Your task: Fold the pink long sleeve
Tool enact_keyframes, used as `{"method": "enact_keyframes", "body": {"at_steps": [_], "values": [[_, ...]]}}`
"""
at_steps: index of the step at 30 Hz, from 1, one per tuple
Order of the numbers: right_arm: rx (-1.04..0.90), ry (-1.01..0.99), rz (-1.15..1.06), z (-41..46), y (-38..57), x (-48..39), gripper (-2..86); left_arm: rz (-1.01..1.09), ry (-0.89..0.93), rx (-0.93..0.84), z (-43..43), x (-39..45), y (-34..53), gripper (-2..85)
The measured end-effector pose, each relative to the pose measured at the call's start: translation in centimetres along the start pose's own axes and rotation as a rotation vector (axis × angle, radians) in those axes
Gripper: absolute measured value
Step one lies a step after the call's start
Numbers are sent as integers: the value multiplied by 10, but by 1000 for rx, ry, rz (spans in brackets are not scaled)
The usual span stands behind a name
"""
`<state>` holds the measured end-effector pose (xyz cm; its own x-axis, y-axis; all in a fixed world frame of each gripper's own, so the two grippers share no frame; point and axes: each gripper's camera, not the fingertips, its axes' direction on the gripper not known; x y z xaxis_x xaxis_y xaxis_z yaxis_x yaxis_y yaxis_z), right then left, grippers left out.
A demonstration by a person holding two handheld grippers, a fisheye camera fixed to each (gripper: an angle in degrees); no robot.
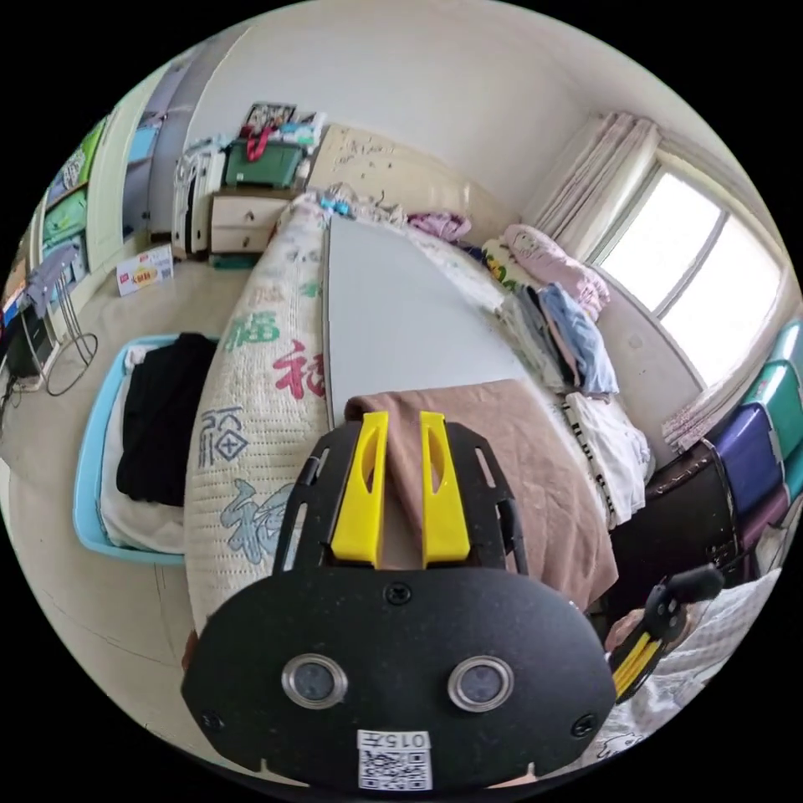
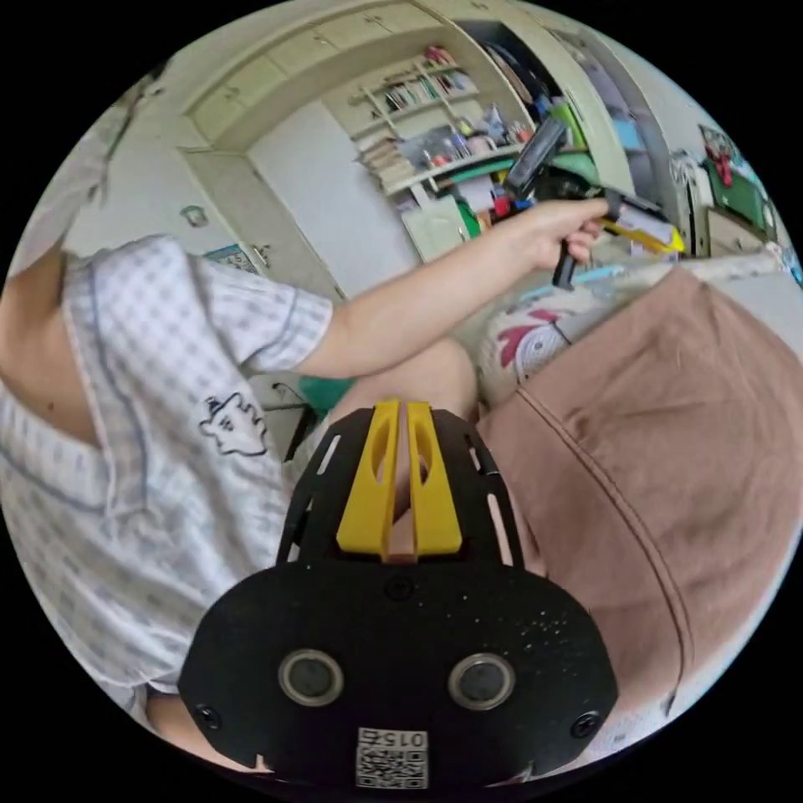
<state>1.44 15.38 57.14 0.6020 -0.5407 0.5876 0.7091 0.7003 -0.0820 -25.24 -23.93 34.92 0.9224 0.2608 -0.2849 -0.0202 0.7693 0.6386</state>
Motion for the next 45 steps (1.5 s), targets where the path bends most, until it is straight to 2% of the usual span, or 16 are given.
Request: {"method": "enact_keyframes", "body": {"at_steps": [3, 5, 6, 9, 10, 13, 15, 20, 24, 31, 34, 36, 39, 43, 45], "values": [[115, 305, 15, -67, 35, -30, 43, 77, 38, 31, -55, 37, 25, 83], [151, 525, 95, -106, 62, -37, 62, 109, 103, 20, -86, 70, 82, 90], [149, 570, 107, -112, 68, -38, 65, 111, 115, 22, -91, 77, 101, 90], [77, 747, 156, -119, 87, -33, 95, -57, 95, -22, -94, 91, 190, 91], [52, 789, 184, -118, 89, -27, 104, -196, 51, -36, -92, 87, 218, 92], [76, 727, 293, -118, 89, -5, 109, -289, -67, 54, -114, 97, 242, 93], [86, 668, 338, -113, 86, 6, 111, -268, -93, 38, -116, 100, 236, 96], [53, 700, 441, -99, 76, 19, 116, -269, -27, -184, -62, 99, 246, 87], [13, 621, 455, -94, 69, 27, 59, -299, 58, -130, -53, 100, 258, 25], [-182, 673, 377, -88, 30, 28, 23, -178, -64, -183, -56, 119, 249, 12], [-183, 666, 388, -87, 21, 33, 33, -167, -110, -194, -50, 124, 246, 20], [-129, 631, 384, -102, 18, 28, 48, -172, -80, -209, -53, 121, 244, 33], [59, 564, 391, -153, 21, 18, 80, -189, -21, -150, -78, 112, 235, 67], [358, 581, 444, -237, 15, 23, 95, -121, -75, 86, -121, 88, 181, 86], [445, 566, 468, -261, 3, 36, 104, -105, -85, 131, -117, 70, 148, 107]]}}
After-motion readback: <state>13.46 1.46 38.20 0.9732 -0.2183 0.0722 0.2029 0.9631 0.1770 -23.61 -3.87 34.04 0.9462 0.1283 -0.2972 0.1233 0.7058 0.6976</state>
